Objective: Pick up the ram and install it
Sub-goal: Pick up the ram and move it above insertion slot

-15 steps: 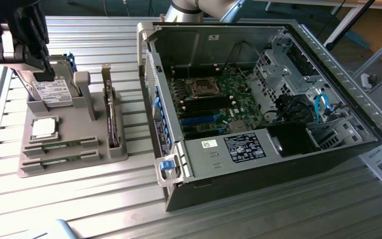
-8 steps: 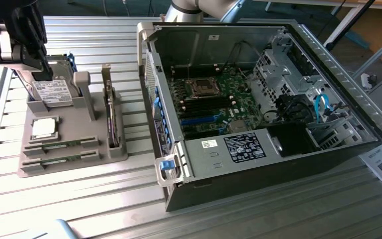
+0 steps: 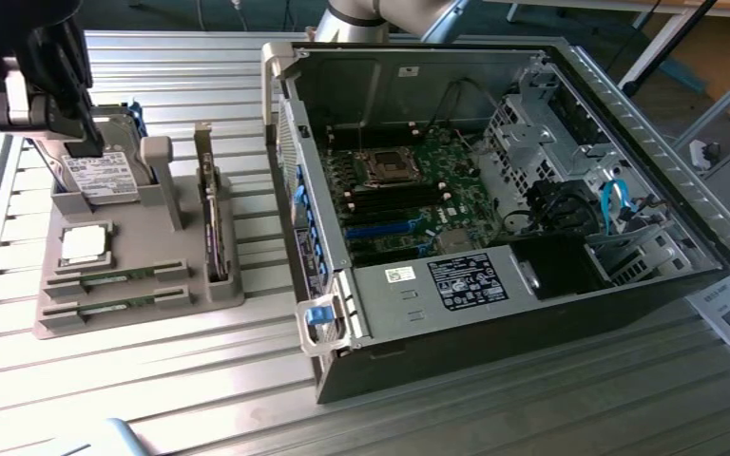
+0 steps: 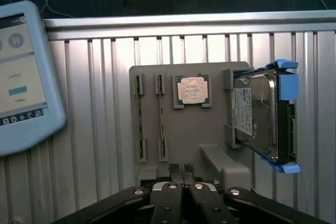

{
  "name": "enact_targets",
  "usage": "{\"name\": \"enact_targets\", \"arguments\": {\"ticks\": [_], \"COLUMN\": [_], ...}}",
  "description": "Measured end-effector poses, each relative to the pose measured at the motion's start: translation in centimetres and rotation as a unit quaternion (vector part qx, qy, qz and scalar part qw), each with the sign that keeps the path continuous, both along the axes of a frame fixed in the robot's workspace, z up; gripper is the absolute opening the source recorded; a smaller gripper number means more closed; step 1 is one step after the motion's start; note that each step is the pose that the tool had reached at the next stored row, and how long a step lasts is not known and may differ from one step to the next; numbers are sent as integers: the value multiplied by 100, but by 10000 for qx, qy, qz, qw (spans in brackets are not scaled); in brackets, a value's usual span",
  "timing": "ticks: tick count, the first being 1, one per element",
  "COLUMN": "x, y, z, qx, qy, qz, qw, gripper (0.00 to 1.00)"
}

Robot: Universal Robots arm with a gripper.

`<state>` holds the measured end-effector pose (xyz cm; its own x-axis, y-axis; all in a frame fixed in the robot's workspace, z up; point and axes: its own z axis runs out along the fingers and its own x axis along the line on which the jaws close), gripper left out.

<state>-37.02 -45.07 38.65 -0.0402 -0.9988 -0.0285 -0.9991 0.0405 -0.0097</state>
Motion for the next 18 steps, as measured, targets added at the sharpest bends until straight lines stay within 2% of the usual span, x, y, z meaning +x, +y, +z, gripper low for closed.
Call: {"name": "enact_targets", "arguments": {"ticks": [2, 4, 7, 13, 16, 18], "x": [-2, -5, -7, -9, -9, -9], "y": [-22, -65, -90, -184, -267, -299], "z": [-55, -129, -165, -274, -324, -336], "qx": [34, 51, 56, 75, 80, 80], "qy": [0, 0, 1, 2, 1, 3], "qz": [0, -1, -1, -4, -6, -7], "qw": [10000, 10000, 10000, 10000, 10000, 10000], "gripper": [10, 10, 10, 10, 10, 10]}}
